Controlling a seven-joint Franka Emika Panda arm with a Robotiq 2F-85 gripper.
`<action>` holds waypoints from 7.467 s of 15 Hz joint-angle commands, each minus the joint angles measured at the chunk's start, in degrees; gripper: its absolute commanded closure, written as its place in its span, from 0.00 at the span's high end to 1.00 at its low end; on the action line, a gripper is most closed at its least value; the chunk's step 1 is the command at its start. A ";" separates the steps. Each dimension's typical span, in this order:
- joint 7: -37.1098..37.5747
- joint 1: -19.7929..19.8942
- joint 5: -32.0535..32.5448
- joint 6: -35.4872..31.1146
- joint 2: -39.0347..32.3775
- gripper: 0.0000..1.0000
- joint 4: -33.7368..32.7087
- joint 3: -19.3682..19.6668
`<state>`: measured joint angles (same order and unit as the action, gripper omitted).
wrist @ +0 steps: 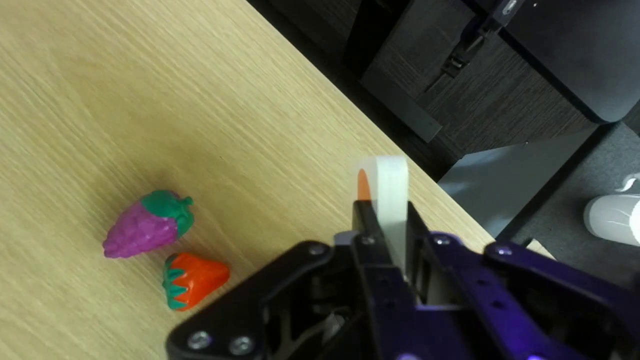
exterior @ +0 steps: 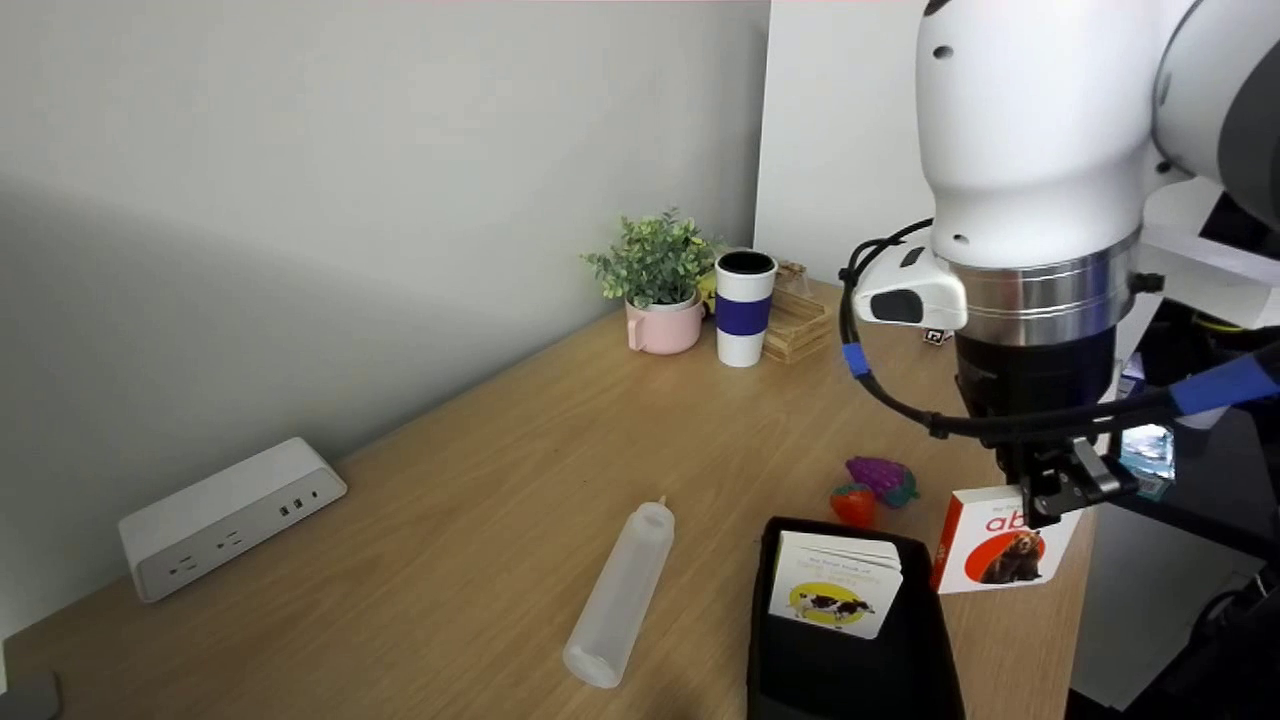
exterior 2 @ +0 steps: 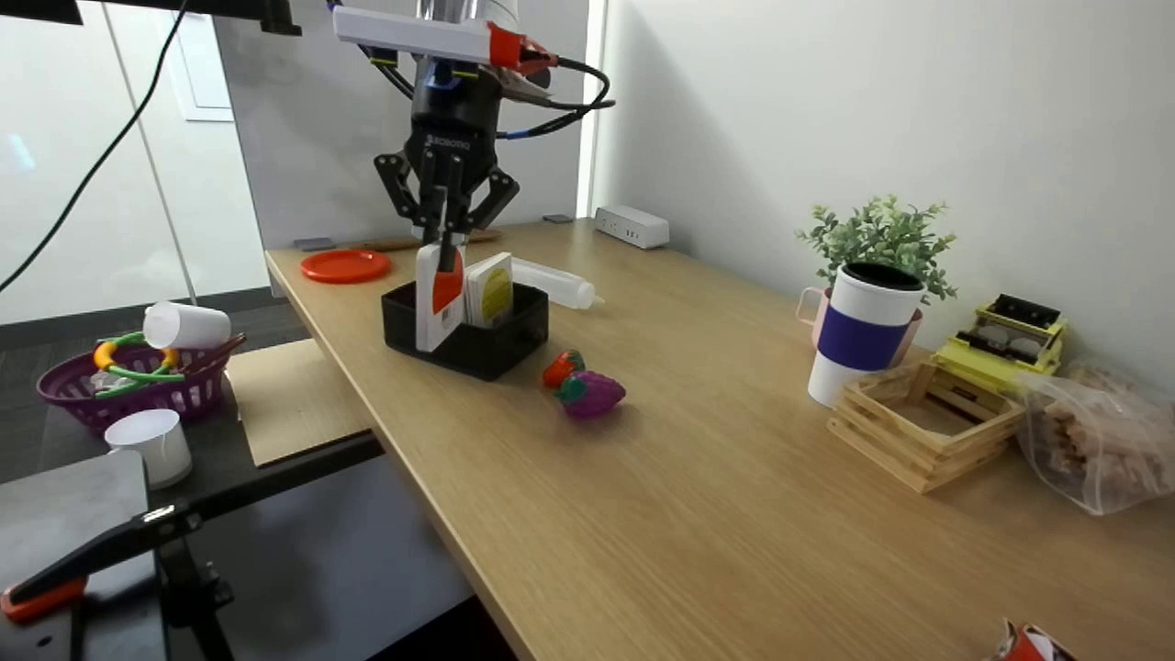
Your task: Put the left and right books in the black box respectively
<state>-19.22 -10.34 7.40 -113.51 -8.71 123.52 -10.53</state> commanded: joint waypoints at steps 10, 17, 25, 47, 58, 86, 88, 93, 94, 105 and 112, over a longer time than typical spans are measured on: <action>-5.07 -1.03 -1.96 -0.78 -9.73 0.04 -12.51 -3.75; -4.80 -1.36 -2.26 -0.35 -11.77 0.04 -14.70 -4.52; -3.29 -1.23 -5.45 -0.75 -10.13 0.04 -10.71 -4.71; -8.38 -0.85 -4.20 4.19 -20.18 0.04 -19.78 -3.87; -5.26 -1.08 -4.11 4.67 -13.82 0.04 -16.17 -3.99; 17.21 -1.99 -2.37 0.47 4.53 0.04 -1.25 -1.62; 17.45 -1.88 -2.44 0.19 4.53 0.04 -0.93 -1.36; 17.52 -1.48 -2.45 -4.62 3.38 0.04 -0.08 -0.59; 17.42 -1.37 -2.44 -6.64 2.99 0.04 0.14 -0.38; 13.94 -0.66 -3.70 -16.45 -2.90 0.04 -0.77 0.52; 11.14 -0.01 -4.54 -16.82 -8.79 0.04 -2.68 0.26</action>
<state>-5.72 -11.28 4.05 -130.21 -15.40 122.53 -9.86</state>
